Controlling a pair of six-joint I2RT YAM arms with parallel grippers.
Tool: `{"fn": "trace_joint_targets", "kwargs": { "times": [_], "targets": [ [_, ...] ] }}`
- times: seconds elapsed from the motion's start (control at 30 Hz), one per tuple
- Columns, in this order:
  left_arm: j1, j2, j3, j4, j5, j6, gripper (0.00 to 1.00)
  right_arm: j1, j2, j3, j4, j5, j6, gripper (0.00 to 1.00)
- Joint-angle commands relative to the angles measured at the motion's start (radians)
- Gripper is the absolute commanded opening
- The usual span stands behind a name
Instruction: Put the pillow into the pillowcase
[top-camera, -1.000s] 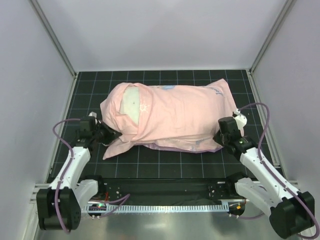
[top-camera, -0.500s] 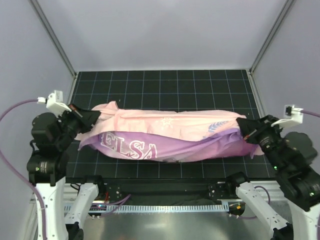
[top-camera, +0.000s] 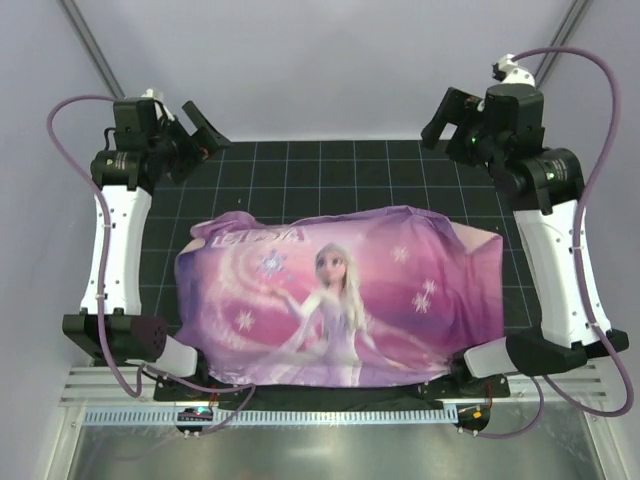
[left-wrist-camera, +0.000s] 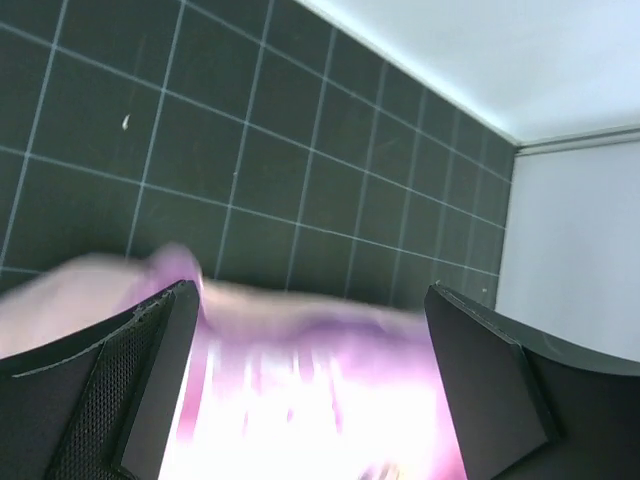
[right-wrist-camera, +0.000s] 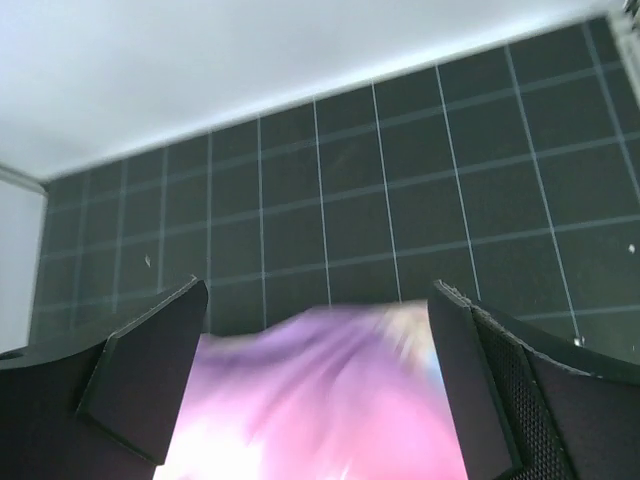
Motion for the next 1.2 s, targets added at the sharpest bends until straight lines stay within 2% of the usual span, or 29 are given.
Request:
{"fn": "trace_joint_targets", "kwargs": {
  "times": [0.0,0.03,0.07,0.13,0.27,0.3,0.33,0.43,0.47,0.5,0.53,0.6,0.67,0.73,0.77,0.8,0.9,1.0,1.1,1.17],
  "targets": [
    [-0.015,-0.128,0.018,-0.002,-0.051,0.016,1.00,-0.006,-0.165,-0.049,0.016,-0.067,-0.040,1.00],
    [-0.015,-0.163,-0.009,0.011,-0.068,0.019,1.00,-0.005,-0.213,-0.121,0.142,-0.093,-0.052,1.00],
    [-0.015,-0.215,-0.036,0.020,-0.080,0.030,1.00,-0.005,-0.256,-0.251,0.194,-0.128,-0.050,1.00],
    [-0.015,-0.260,-0.116,0.036,-0.083,0.038,1.00,-0.005,-0.347,-0.342,0.275,-0.170,-0.053,1.00],
    [-0.016,-0.353,-0.269,0.135,0.041,0.010,1.00,-0.005,-0.388,-0.529,0.327,-0.324,-0.047,1.00],
    [-0.016,-0.366,-0.311,0.178,0.114,-0.042,1.00,-0.006,-0.393,-0.565,0.391,-0.399,-0.037,0.99],
    [-0.018,-0.377,-0.351,0.230,0.145,-0.073,1.00,-0.006,-0.405,-0.602,0.431,-0.452,-0.021,0.96],
    [-0.081,-0.383,-0.476,0.379,0.207,-0.174,1.00,-0.005,-0.394,-0.728,0.605,-0.679,0.092,0.65],
    [-0.108,-0.380,-0.560,0.461,0.213,-0.201,1.00,-0.005,-0.388,-0.814,0.667,-0.738,0.194,0.62],
    [-0.172,-0.377,-0.605,0.509,0.216,-0.224,1.00,-0.006,-0.381,-0.870,0.824,-0.803,0.245,0.59],
    [-0.200,-0.366,-0.666,0.569,0.219,-0.281,1.00,-0.005,-0.371,-0.927,0.910,-0.879,0.300,0.58],
    [-0.249,-0.331,-0.837,0.735,0.210,-0.335,1.00,-0.003,-0.322,-1.063,1.074,-0.891,0.359,0.58],
    [-0.253,-0.294,-1.002,0.880,0.169,-0.405,1.00,-0.008,-0.245,-1.143,1.081,-0.795,0.350,0.55],
    [-0.245,-0.239,-1.076,0.940,0.117,-0.413,1.00,-0.031,-0.165,-1.174,1.078,-0.758,0.318,0.52],
    [-0.240,-0.225,-1.107,0.951,0.048,-0.389,1.00,-0.088,-0.125,-1.199,1.065,-0.721,0.313,0.44],
    [-0.233,-0.213,-1.153,0.951,0.009,-0.375,1.00,-0.121,-0.047,-1.219,1.058,-0.695,0.313,0.43],
    [-0.185,-0.223,-1.207,0.902,-0.155,-0.338,1.00,-0.337,0.052,-1.344,1.160,-0.702,0.339,0.42],
    [-0.159,-0.280,-1.230,0.863,-0.219,-0.294,1.00,-0.472,0.048,-1.447,1.264,-0.776,0.345,0.39],
    [-0.165,-0.352,-1.169,0.803,-0.227,-0.248,1.00,-0.477,-0.083,-1.478,1.256,-0.751,0.312,0.42],
    [-0.186,-0.387,-1.080,0.710,-0.227,-0.205,1.00,-0.477,-0.201,-1.461,1.202,-0.760,0.272,0.50]
  ]
}}
